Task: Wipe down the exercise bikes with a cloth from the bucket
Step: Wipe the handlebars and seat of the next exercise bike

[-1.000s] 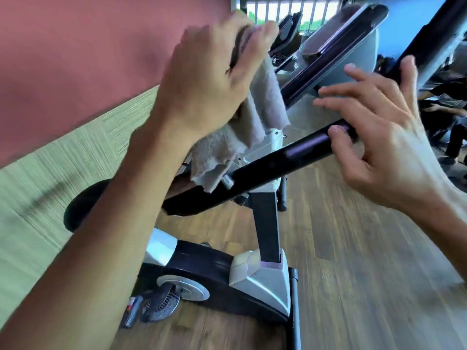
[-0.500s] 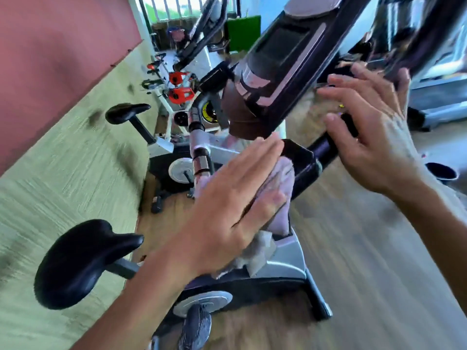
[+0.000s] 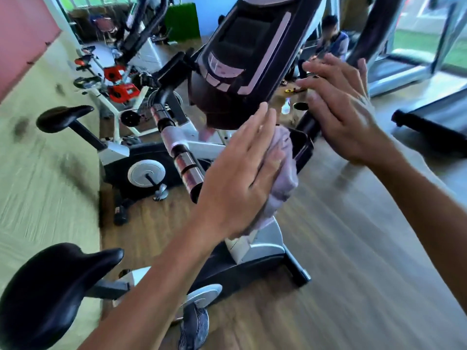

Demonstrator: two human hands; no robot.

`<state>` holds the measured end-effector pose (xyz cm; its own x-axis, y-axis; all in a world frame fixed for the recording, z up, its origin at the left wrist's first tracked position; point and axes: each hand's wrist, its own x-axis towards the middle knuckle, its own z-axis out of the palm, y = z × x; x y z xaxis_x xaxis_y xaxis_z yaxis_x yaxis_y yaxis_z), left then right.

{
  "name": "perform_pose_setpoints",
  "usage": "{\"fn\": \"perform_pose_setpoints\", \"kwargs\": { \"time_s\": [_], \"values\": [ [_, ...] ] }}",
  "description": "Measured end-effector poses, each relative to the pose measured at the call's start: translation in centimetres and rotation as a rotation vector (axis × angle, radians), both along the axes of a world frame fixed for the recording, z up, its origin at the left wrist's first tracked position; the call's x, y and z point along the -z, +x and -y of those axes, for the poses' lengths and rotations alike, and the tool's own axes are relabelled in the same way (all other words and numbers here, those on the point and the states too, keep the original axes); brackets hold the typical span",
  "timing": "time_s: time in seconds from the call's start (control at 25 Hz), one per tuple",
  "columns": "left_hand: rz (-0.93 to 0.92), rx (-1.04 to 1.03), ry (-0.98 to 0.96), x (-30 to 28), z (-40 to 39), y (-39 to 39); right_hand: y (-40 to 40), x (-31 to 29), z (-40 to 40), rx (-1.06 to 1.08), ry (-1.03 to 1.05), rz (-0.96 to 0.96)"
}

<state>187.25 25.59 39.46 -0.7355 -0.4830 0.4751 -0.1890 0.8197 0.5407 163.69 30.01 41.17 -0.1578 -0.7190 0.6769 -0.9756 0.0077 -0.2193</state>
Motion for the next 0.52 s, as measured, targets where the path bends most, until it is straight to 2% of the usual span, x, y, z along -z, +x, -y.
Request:
{"fn": "perform_pose_setpoints", "kwargs": {
  "time_s": [0.08, 0.24, 0.4, 0.52],
  "values": [
    [0.026, -0.059, 0.003, 0.5, -0.1, 0.8, 0.2, -0.3, 0.1, 0.002, 0.010, 0.016],
    [0.110, -0.131, 0.046, -2.4, 1.7, -3.8, 0.6, -0.4, 0.4, 0.022, 0.036, 0.028],
    [0.025, -0.169, 0.017, -0.1, 1.1, -0.8, 0.8, -0.4, 0.3, 0.025, 0.006, 0.031],
    [-0.120, -0.123, 0.063, 1.2, 1.0, 2.0, 0.8, -0.5, 0.2, 0.026, 0.021, 0.061]
  ]
}}
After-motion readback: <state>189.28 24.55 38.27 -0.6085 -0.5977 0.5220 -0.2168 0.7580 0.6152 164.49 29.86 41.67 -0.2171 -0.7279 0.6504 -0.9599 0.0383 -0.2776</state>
